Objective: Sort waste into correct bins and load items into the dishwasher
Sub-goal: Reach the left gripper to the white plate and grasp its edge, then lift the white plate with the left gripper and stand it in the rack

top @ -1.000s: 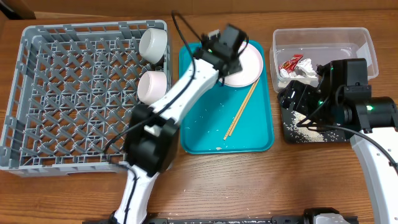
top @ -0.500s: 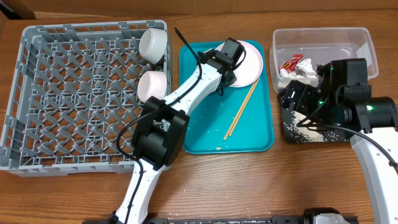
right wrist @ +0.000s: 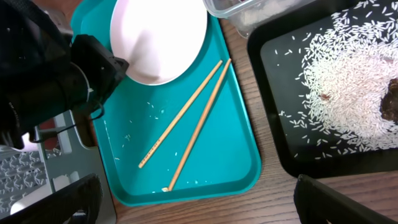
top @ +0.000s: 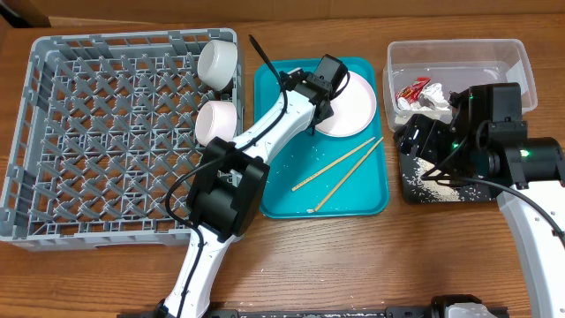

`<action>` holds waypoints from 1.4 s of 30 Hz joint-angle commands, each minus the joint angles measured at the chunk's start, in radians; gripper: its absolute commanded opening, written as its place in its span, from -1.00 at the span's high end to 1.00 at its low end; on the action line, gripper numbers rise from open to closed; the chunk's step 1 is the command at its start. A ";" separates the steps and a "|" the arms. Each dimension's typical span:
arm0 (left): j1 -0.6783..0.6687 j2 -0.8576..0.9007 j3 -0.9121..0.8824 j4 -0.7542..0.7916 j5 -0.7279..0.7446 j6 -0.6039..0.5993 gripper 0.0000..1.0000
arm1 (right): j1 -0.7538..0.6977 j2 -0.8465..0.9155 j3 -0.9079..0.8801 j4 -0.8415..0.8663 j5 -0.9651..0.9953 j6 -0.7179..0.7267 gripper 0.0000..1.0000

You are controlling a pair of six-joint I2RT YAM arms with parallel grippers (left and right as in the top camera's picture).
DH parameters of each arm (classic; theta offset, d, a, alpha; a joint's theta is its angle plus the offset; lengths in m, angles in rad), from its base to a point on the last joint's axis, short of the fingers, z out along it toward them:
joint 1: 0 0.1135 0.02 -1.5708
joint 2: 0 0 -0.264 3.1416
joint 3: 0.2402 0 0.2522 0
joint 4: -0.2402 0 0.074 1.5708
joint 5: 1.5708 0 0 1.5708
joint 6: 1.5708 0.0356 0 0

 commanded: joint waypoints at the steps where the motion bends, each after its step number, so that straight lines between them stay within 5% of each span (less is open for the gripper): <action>1: 0.011 -0.048 0.072 -0.029 -0.072 0.126 0.92 | -0.002 -0.003 0.014 0.005 0.008 -0.002 -1.00; 11: 0.012 -0.242 0.229 -0.245 -0.642 0.492 0.92 | -0.002 -0.003 0.014 0.005 0.008 -0.002 -0.99; 15: 0.029 -0.320 0.229 -0.349 -0.991 0.512 0.92 | -0.002 -0.003 0.014 0.005 0.008 -0.002 -1.00; 20: 0.100 -0.323 0.225 -0.409 -1.203 0.541 0.92 | -0.002 -0.003 0.014 0.005 0.008 -0.002 -1.00; 31: 0.381 -0.297 0.204 -0.384 -1.141 0.596 0.92 | -0.002 -0.003 0.014 0.005 0.008 -0.002 -1.00; 37: 0.418 -0.244 0.204 -0.297 -1.009 0.782 0.92 | -0.002 -0.003 0.014 0.005 0.008 -0.002 -1.00; 42: 0.416 -0.205 0.204 -0.273 -1.007 0.788 0.92 | -0.002 -0.003 0.014 0.005 0.008 -0.002 -1.00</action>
